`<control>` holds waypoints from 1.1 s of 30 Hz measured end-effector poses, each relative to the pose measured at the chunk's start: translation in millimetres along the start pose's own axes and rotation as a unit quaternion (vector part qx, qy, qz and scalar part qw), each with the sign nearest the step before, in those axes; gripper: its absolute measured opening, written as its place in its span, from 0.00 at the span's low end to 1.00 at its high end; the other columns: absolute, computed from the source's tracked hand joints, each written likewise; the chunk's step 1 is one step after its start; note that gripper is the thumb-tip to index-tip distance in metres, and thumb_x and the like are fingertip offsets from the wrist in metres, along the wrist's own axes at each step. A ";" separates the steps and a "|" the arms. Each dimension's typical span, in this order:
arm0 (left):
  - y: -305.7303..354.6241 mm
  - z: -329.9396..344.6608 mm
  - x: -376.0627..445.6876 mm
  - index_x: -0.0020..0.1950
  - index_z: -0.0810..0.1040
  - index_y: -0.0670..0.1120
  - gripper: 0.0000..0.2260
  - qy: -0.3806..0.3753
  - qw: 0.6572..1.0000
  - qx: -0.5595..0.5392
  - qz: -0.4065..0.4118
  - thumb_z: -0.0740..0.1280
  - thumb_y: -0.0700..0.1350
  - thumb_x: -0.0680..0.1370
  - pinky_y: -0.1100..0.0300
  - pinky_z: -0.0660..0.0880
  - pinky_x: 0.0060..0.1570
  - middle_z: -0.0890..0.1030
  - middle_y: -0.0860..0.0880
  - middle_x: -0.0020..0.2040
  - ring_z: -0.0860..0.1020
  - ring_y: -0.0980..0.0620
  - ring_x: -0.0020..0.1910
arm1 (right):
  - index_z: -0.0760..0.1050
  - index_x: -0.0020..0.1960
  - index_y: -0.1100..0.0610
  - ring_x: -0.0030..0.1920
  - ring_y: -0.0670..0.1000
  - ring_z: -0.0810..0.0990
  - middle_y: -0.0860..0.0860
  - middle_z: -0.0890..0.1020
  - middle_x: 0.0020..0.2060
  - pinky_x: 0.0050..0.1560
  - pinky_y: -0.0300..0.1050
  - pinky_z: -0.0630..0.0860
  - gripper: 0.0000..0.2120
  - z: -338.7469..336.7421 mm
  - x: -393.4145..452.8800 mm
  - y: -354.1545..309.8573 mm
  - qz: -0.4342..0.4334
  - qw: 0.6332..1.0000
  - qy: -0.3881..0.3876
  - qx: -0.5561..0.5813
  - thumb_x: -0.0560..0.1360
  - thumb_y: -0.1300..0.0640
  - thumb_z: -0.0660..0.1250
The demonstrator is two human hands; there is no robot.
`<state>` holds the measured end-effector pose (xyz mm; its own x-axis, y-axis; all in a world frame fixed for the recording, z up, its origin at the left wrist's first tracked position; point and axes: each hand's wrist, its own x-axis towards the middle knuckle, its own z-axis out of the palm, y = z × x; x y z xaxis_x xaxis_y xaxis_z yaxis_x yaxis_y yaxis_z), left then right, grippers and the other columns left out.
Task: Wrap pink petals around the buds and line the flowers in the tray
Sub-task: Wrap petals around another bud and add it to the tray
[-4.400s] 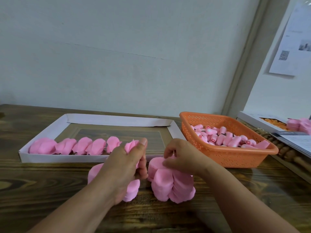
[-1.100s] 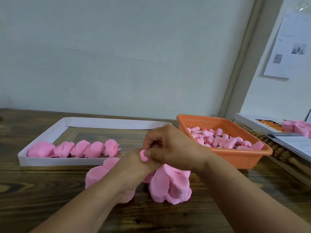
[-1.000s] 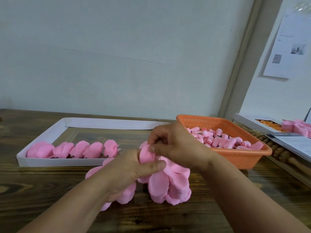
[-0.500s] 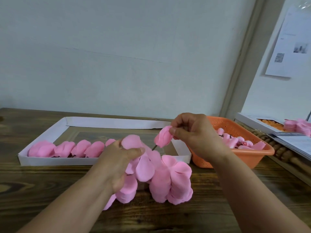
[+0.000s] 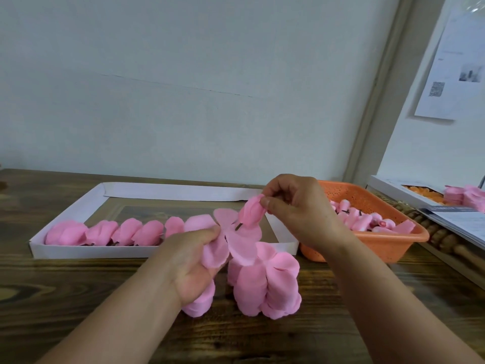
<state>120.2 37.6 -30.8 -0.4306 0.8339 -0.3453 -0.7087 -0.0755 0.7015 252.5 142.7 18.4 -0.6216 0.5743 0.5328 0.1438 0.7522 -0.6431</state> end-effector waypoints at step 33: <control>-23.5 1.8 -9.1 0.50 0.74 0.43 0.10 -0.020 0.993 0.011 0.118 0.55 0.33 0.78 0.49 0.70 0.48 0.72 0.44 0.48 0.72 0.45 0.45 | 0.77 0.39 0.62 0.30 0.42 0.69 0.42 0.72 0.29 0.31 0.33 0.64 0.04 26.1 -9.8 -9.7 -0.037 0.990 -0.011 -0.136 0.72 0.67 0.65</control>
<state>141.7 32.7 -43.1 -0.5592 0.8162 -0.1451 -0.5788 -0.2591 0.7732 237.1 121.4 5.0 -0.6543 0.5100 0.5584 0.2973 0.8524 -0.4301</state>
